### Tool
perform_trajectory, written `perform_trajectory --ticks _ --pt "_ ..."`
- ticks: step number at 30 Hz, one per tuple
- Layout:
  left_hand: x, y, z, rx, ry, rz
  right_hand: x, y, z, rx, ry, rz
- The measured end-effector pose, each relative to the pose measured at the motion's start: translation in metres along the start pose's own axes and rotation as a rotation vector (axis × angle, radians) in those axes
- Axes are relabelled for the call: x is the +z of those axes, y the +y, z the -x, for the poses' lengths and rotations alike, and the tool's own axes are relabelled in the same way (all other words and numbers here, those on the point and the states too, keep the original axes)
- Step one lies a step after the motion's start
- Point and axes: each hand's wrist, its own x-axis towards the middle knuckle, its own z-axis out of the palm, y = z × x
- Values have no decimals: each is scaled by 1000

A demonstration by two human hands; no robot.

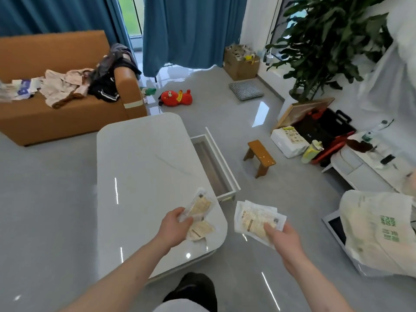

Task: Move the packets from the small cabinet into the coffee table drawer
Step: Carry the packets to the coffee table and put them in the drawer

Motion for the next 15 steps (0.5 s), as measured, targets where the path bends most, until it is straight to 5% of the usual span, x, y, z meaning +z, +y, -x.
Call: perform_trajectory --ticks 7,15 --pt "25 6 -16 -164 214 105 -18 -49 -89 -47 -169 77" --pt "80 64 -116 -243 205 223 -51 -96 -194 -27 -154 134"
